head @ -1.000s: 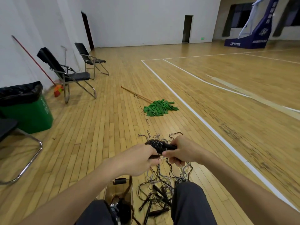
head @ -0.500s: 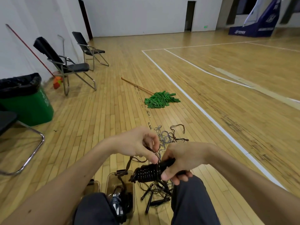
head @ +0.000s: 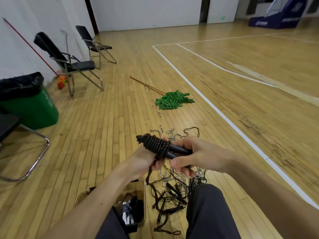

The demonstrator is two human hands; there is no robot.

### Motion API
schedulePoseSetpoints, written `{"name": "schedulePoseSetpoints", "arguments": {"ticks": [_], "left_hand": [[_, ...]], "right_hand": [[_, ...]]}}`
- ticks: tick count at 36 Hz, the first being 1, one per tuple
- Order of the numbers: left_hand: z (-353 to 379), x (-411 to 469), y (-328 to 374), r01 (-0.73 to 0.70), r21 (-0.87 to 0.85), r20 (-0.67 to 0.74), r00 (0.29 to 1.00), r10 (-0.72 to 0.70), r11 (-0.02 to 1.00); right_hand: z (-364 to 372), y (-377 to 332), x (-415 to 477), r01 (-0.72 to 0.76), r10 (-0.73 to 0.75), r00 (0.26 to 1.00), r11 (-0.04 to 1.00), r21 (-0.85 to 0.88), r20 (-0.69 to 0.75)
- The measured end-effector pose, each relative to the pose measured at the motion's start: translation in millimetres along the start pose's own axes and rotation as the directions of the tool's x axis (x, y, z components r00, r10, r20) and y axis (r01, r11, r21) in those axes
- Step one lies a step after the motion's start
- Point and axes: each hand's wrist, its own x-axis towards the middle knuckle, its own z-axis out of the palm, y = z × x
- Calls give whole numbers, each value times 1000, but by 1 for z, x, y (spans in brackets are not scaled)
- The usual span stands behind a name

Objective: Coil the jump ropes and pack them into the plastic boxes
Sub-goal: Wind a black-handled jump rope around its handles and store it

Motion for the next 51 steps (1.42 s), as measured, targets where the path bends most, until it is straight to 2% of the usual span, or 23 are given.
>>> {"name": "schedulePoseSetpoints", "arguments": {"ticks": [4, 6, 12, 15, 18, 21, 28, 36, 39, 42, 47, 51], "left_hand": [[9, 3, -12, 84, -3, -96, 992, -84, 996], [10, 5, -16, 100, 94, -134, 987, -87, 991], [15, 9, -25, 162, 179, -72, 986, -152, 970], [16, 14, -31, 181, 323, -46, 983, -176, 929], [16, 17, -35, 139, 540, -5, 987, -162, 830], [13, 18, -35, 89, 733, 24, 987, -157, 674], [4, 22, -13, -41, 916, 110, 983, -150, 399], [-6, 35, 8, -114, 942, 150, 984, -92, 316], [-9, 41, 16, -135, 939, 164, 984, -67, 317], [-7, 43, 23, -155, 921, 209, 971, -115, 359], [-15, 40, 27, -149, 778, 320, 930, -180, 611], [-25, 35, 21, -118, 629, 337, 932, -133, 769]], "right_hand": [[-4, 9, 10, -3, 3, 993, 1000, -3, -116], [-7, 15, 15, -25, 12, 981, 998, -63, -191], [-21, 40, 25, -125, 25, 926, 962, -242, -377], [-24, 53, 29, -227, 76, 897, 924, -306, -435], [-25, 66, 34, -322, 136, 896, 855, -406, -424], [-25, 72, 39, -392, 214, 899, 781, -486, -382], [-17, 76, 44, -446, 380, 895, 771, -455, -234], [-11, 67, 45, -437, 419, 897, 785, -438, -144], [-10, 59, 45, -421, 426, 899, 776, -470, -102], [-7, 50, 43, -398, 428, 901, 755, -521, -69], [-2, 36, 34, -307, 402, 914, 768, -562, 50], [0, 29, 28, -245, 339, 935, 827, -507, 103]]}}
